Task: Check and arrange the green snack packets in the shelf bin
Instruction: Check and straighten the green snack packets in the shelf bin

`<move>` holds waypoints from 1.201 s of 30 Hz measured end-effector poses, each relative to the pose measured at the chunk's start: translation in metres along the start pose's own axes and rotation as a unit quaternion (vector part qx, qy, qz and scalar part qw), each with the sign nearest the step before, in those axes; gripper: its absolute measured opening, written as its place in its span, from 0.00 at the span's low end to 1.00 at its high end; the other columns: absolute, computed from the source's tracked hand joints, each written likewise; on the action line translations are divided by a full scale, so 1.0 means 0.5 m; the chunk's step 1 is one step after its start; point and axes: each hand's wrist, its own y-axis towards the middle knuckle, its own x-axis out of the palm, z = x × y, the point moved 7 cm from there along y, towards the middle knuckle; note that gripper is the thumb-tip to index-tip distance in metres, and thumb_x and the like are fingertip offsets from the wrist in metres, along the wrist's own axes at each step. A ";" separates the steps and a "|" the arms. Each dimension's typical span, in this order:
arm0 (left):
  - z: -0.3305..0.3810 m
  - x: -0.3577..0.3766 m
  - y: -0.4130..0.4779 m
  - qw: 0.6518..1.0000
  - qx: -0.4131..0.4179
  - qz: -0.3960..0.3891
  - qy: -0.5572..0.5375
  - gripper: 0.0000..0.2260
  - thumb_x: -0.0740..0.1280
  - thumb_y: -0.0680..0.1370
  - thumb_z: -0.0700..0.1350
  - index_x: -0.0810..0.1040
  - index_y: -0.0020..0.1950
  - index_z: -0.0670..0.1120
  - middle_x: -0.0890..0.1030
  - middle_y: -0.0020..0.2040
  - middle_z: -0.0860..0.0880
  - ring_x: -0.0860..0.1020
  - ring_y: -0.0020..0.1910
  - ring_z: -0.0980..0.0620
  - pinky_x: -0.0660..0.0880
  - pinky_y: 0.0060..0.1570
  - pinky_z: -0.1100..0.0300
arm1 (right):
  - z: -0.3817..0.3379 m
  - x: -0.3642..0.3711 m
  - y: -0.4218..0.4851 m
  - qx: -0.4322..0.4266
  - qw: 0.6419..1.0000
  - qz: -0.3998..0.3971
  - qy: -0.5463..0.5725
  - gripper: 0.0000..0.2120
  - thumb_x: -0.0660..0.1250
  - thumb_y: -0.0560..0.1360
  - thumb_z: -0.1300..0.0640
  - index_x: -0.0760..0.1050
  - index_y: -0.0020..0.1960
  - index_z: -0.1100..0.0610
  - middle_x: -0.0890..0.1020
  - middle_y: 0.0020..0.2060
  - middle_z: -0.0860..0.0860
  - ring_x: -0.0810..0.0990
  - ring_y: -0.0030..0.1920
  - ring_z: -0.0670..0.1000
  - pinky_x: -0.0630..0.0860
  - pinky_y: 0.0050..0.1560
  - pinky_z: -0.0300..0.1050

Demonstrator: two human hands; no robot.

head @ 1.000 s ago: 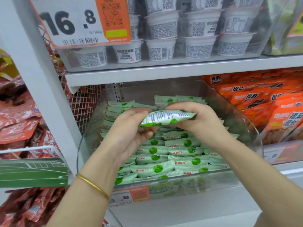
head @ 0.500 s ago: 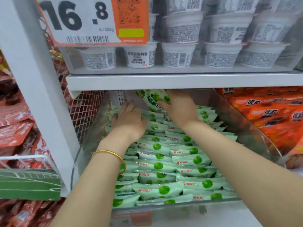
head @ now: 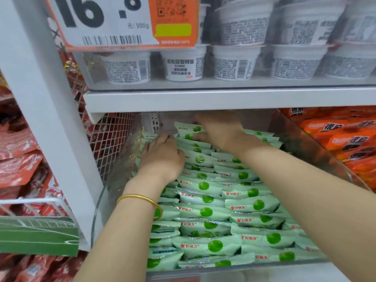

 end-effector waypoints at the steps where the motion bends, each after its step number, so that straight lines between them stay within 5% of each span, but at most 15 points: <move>1: 0.001 -0.003 -0.001 1.000 0.001 0.002 -0.008 0.22 0.50 0.82 0.45 0.58 0.76 0.45 0.52 0.78 0.51 0.53 0.76 0.49 0.48 0.75 0.53 | 0.002 -0.014 -0.006 -0.001 0.999 0.038 0.017 0.18 0.68 0.74 0.48 0.71 0.58 0.56 0.78 0.53 0.53 0.77 0.52 0.56 0.72 0.49 0.44; 5: 0.007 -0.008 -0.002 1.000 -0.002 0.004 -0.015 0.21 0.51 0.82 0.45 0.59 0.75 0.45 0.53 0.78 0.49 0.53 0.75 0.49 0.48 0.75 0.54 | -0.023 -0.022 -0.018 -0.056 0.996 0.048 0.045 0.09 0.68 0.74 0.49 0.76 0.50 0.54 0.79 0.49 0.48 0.76 0.50 0.52 0.69 0.48 0.44; 9: 0.006 -0.007 0.000 1.000 -0.003 -0.001 -0.017 0.21 0.51 0.82 0.44 0.60 0.75 0.44 0.52 0.78 0.49 0.53 0.76 0.49 0.49 0.75 0.53 | -0.028 0.000 -0.009 -0.036 0.999 0.003 -0.022 0.11 0.69 0.73 0.49 0.78 0.53 0.51 0.77 0.57 0.47 0.72 0.59 0.53 0.65 0.59 0.47; 17: 0.005 -0.011 -0.008 1.000 0.000 -0.006 -0.015 0.21 0.52 0.82 0.44 0.61 0.75 0.44 0.52 0.78 0.49 0.53 0.75 0.49 0.49 0.74 0.55 | -0.021 0.019 -0.019 -0.007 0.999 -0.023 -0.023 0.10 0.69 0.73 0.48 0.79 0.52 0.49 0.74 0.55 0.49 0.71 0.59 0.53 0.64 0.62 0.49; 23: 0.006 -0.014 -0.011 1.000 -0.001 -0.001 -0.020 0.20 0.53 0.81 0.44 0.62 0.74 0.44 0.55 0.77 0.48 0.55 0.75 0.48 0.50 0.74 0.53 | -0.012 0.017 -0.024 0.002 0.999 -0.016 0.029 0.01 0.66 0.75 0.55 0.74 0.46 0.51 0.78 0.52 0.48 0.76 0.52 0.54 0.65 0.58 0.45; 28: 0.006 -0.008 -0.005 1.000 -0.003 -0.004 -0.004 0.21 0.53 0.81 0.45 0.61 0.74 0.45 0.53 0.77 0.49 0.54 0.75 0.48 0.51 0.74 0.51 | -0.021 0.027 -0.028 -0.009 0.999 -0.042 0.023 0.01 0.63 0.77 0.56 0.71 0.48 0.52 0.79 0.50 0.50 0.76 0.52 0.54 0.62 0.42 0.41; 32: 0.008 0.000 -0.006 1.000 -0.005 -0.014 0.026 0.23 0.51 0.82 0.46 0.54 0.77 0.45 0.48 0.78 0.50 0.48 0.77 0.49 0.45 0.75 0.51 | -0.017 0.031 -0.018 0.003 0.997 -0.074 0.038 0.08 0.64 0.76 0.55 0.70 0.55 0.53 0.77 0.54 0.52 0.75 0.56 0.55 0.65 0.45 0.42; 36: 0.016 0.002 -0.003 0.999 0.003 -0.019 0.040 0.25 0.49 0.82 0.48 0.48 0.78 0.46 0.44 0.79 0.51 0.42 0.77 0.52 0.41 0.75 0.50 | 0.006 0.017 -0.022 0.041 0.999 -0.005 0.016 0.17 0.68 0.73 0.50 0.72 0.60 0.55 0.78 0.55 0.52 0.74 0.58 0.56 0.71 0.58 0.49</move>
